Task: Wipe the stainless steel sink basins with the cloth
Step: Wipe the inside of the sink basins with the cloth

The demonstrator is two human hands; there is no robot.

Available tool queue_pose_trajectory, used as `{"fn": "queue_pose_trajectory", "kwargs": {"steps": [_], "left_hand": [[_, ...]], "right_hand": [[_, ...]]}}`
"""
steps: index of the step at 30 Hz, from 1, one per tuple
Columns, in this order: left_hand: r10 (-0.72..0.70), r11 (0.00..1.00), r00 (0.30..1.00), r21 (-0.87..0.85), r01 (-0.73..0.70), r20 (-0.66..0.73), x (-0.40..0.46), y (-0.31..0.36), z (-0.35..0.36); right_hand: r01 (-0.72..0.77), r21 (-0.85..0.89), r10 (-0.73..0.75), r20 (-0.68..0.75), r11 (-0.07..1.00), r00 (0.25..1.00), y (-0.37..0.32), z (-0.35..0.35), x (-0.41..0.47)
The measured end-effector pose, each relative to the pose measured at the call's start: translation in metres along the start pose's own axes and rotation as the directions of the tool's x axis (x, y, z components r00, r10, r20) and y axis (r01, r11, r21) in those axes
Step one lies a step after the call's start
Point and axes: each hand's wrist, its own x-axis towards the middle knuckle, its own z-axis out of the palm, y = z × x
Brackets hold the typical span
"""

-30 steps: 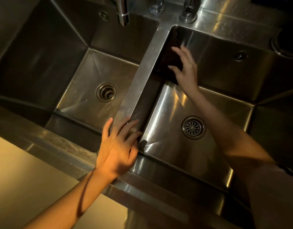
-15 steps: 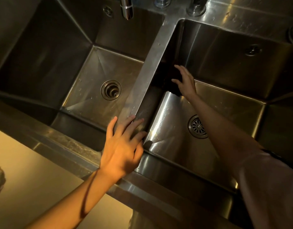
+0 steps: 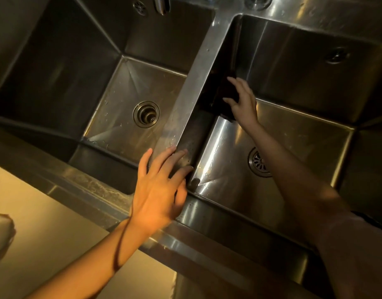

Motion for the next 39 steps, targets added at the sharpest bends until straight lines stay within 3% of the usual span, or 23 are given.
{"fn": "queue_pose_trajectory", "kwargs": {"steps": [9,13,18,27,33,39], "left_hand": [[-0.006,1.000,1.000,-0.009,0.006,-0.008,0.001,0.002,0.000],[-0.006,1.000,1.000,0.001,0.006,0.006,0.000,0.002,-0.001],[-0.016,1.000,1.000,0.009,0.016,0.017,0.000,0.002,-0.001],[0.007,1.000,1.000,-0.018,-0.007,-0.022,0.001,0.001,-0.001],[0.002,1.000,1.000,0.005,-0.002,-0.007,0.001,0.000,0.000],[-0.009,1.000,1.000,0.009,0.009,0.014,0.002,0.002,-0.001]], "right_hand": [[0.230,0.140,-0.214,-0.122,0.963,0.969,-0.082,-0.054,-0.020],[0.157,0.116,-0.150,-0.066,0.981,0.986,-0.054,-0.036,-0.018],[0.017,-0.092,-0.013,0.051,0.996,0.999,0.000,0.000,-0.015],[-0.176,-0.171,0.197,0.114,0.969,0.974,0.051,0.046,-0.016],[-0.110,-0.095,0.115,0.043,0.989,0.992,0.014,0.028,-0.027],[0.108,0.122,-0.098,-0.087,0.987,0.991,-0.070,-0.028,-0.045]]}}
